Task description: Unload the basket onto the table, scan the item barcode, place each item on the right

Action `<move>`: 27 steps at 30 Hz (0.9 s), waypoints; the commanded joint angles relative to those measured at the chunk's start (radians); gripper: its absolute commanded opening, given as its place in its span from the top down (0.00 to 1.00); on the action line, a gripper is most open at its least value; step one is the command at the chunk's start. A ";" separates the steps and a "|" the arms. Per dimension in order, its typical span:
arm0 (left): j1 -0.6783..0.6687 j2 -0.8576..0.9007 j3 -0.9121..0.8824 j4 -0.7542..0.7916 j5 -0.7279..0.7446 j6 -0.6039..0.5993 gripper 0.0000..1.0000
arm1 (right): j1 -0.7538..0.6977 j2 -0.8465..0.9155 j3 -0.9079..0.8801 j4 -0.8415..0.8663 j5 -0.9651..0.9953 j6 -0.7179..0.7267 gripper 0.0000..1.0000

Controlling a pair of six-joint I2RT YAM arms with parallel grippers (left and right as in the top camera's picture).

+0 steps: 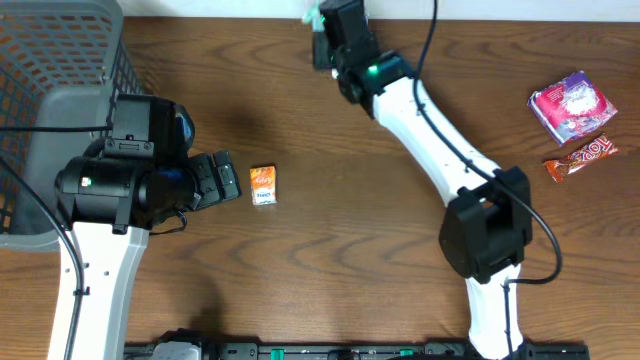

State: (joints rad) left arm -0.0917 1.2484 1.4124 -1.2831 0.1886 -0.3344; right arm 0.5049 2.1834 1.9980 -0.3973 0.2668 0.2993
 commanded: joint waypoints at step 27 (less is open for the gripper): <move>0.004 0.000 0.000 -0.003 0.002 0.020 0.02 | -0.370 -0.019 -0.003 -0.303 0.108 -0.307 0.99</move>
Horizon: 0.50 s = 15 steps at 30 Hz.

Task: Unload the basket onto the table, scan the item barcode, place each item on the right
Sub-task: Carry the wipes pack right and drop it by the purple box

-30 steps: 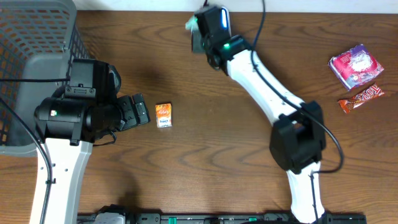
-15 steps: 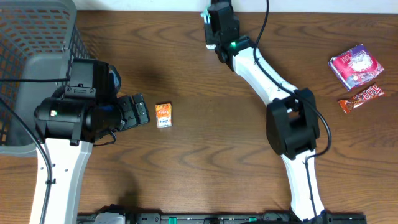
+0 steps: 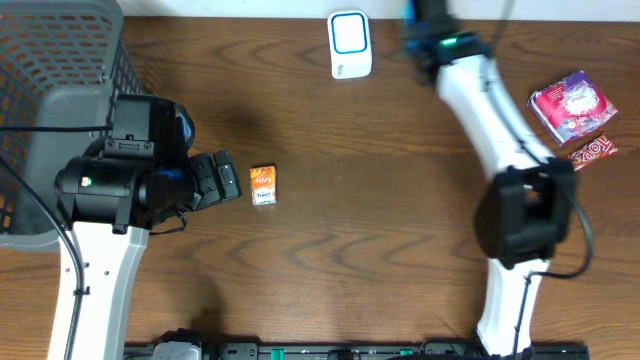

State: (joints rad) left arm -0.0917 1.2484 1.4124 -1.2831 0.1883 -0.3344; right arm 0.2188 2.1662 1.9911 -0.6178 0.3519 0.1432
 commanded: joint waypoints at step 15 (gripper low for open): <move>0.004 0.000 0.000 -0.003 0.002 0.020 0.02 | -0.393 0.193 0.003 -0.313 -0.067 -0.353 0.99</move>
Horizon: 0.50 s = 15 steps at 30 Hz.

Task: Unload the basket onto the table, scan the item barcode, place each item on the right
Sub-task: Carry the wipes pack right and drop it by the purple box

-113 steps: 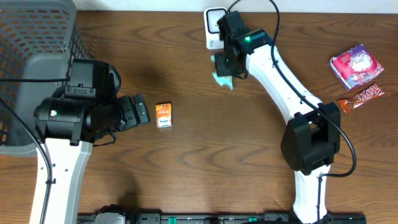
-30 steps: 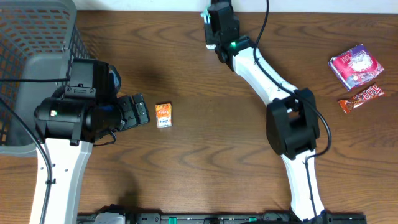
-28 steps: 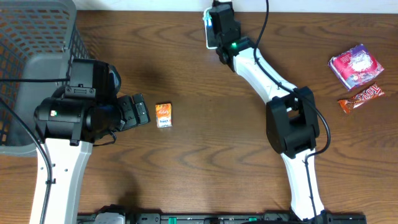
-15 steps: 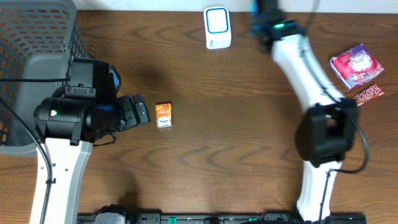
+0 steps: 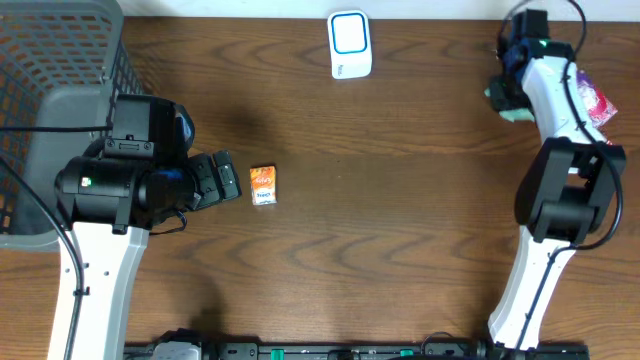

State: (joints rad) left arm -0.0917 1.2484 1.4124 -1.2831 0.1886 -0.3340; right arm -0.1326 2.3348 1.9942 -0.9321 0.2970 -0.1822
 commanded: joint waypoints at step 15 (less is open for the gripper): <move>0.004 0.000 0.000 -0.003 0.002 0.019 0.02 | -0.141 -0.042 0.093 -0.050 0.037 0.160 0.49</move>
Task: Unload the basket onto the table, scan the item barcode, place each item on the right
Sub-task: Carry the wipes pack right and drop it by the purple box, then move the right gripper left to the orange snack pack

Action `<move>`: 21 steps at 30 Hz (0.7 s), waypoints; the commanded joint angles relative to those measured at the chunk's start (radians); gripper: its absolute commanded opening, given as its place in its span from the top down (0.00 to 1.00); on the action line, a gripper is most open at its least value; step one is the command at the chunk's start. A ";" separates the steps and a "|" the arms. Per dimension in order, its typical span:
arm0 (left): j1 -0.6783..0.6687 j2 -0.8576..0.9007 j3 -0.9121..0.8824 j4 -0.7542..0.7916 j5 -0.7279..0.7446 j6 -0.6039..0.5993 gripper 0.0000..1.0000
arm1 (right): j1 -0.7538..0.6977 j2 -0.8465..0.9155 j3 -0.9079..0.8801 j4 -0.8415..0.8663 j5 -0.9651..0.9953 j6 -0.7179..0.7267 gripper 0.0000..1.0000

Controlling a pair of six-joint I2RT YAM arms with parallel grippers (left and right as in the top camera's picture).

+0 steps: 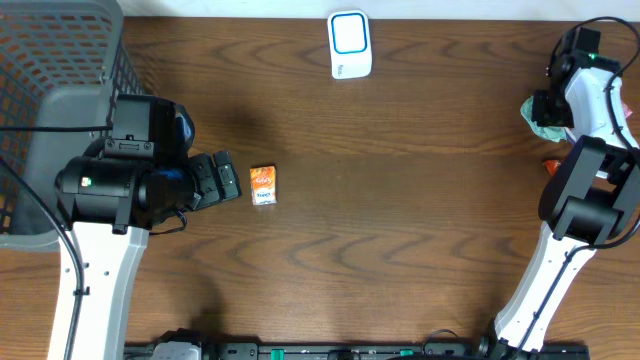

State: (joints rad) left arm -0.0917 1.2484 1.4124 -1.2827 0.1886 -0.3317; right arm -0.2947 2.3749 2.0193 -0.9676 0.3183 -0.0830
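Note:
A small orange box lies on the table left of centre. Just to its left my left gripper points at it; its black fingers look open and hold nothing. The white scanner with a blue frame rests at the table's far edge, in the middle. At the far right edge my right gripper hangs with its teal fingers apart and nothing in them. It sits over the spot where snack packets lie, and the arm hides most of them.
A grey mesh basket fills the far left corner behind my left arm. An orange sliver of a wrapper peeks out beside the right arm. The wooden table stretches between the two arms.
My right gripper has moved a little further right and nearer, from beside the pink packet to over it. The left arm, the orange box and the scanner stayed put.
At first my right gripper was at the far middle edge, covering the scanner's place. Then it was further right and the scanner stood uncovered. Then it was at the right edge by the packets, and now over them. The left arm never moved.

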 commanded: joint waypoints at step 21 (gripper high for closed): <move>0.004 0.000 0.000 -0.004 0.002 0.017 0.02 | 0.336 -0.354 0.123 -0.214 -0.908 0.175 0.01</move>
State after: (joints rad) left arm -0.0917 1.2484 1.4124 -1.2831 0.1886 -0.3317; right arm -0.0391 1.9877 2.1502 -1.1725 -0.3870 0.0734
